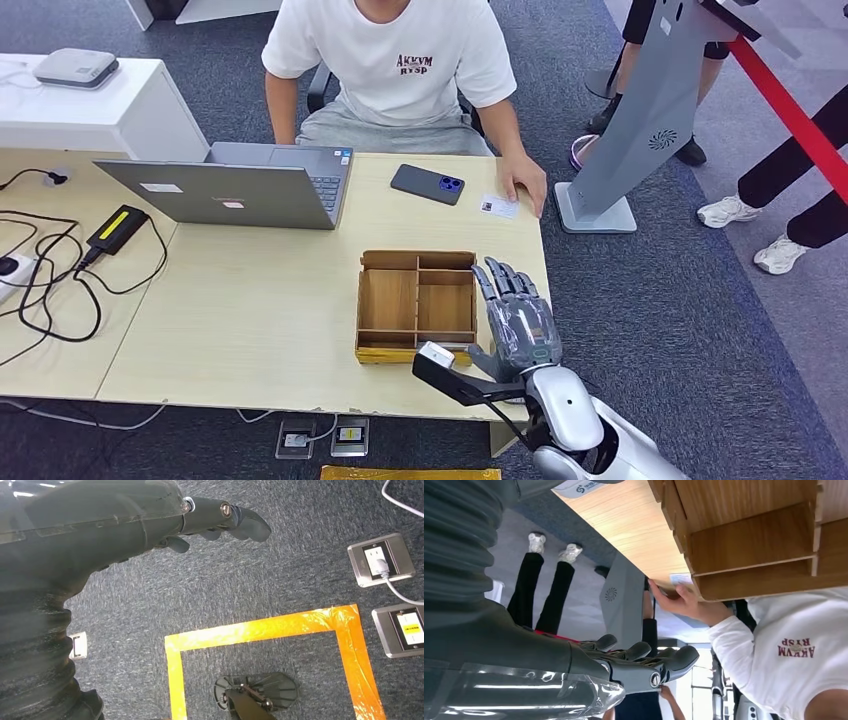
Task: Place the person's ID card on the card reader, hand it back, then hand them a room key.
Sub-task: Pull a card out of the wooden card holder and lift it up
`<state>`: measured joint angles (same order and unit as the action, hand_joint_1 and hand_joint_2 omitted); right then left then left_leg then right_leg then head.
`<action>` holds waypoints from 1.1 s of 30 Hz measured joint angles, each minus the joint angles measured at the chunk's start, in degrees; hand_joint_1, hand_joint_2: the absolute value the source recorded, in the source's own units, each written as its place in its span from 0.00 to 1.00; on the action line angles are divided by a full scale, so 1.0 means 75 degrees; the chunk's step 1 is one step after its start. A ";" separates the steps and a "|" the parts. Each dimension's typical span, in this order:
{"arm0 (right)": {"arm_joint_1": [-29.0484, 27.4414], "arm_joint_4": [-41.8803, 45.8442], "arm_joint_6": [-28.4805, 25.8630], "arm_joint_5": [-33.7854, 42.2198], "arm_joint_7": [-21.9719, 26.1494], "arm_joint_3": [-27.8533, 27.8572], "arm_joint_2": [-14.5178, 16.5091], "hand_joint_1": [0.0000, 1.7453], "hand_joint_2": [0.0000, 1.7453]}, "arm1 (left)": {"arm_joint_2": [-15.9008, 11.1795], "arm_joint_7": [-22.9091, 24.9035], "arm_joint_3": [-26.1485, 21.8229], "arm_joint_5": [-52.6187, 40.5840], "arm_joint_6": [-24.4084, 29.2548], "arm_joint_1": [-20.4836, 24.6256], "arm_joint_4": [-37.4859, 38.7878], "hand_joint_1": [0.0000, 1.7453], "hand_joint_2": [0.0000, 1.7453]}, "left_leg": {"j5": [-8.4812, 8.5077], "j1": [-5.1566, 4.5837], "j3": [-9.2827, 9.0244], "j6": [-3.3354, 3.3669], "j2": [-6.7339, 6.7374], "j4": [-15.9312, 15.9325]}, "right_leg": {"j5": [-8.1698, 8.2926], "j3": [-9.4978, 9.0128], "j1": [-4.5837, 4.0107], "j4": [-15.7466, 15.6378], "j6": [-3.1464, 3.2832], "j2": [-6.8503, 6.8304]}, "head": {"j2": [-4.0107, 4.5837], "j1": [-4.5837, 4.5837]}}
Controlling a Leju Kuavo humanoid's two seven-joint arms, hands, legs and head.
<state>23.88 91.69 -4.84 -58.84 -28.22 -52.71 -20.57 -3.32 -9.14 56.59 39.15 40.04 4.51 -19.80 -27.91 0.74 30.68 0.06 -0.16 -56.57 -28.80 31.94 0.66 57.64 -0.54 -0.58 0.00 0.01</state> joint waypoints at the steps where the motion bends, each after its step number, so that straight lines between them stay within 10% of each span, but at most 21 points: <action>1: 0.0014 -0.0068 0.0000 -0.0006 -0.0013 -0.0022 0.0013 0.00 1.00 | 0.0000 0.0000 -0.0007 -0.0014 0.0000 0.0000 0.0004 0.00 1.00 | 0.0000 0.0000 0.0000 0.0000 0.0000 0.0000 | 0.0000 0.0000 0.0000 0.0000 0.0000 0.0000 | 0.0000 0.0001; 33: 0.0169 -0.0669 0.0698 0.1132 0.0583 -0.0573 0.0316 0.00 1.00 | -0.0001 0.0207 -0.0009 -0.0176 0.0000 -0.0003 0.0008 0.00 1.00 | 0.0000 0.0000 -0.0001 0.0000 0.0000 0.0000 | 0.0000 0.0000 0.0000 0.0000 0.0000 0.0001 | 0.0000 0.0000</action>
<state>25.15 86.67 0.39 -50.35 -23.85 -57.01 -18.20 -3.33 -7.58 56.52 37.83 40.04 4.49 -19.74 -27.91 0.74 30.68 0.06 -0.16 -56.57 -28.80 31.94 0.66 57.64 -0.54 -0.58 0.00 0.01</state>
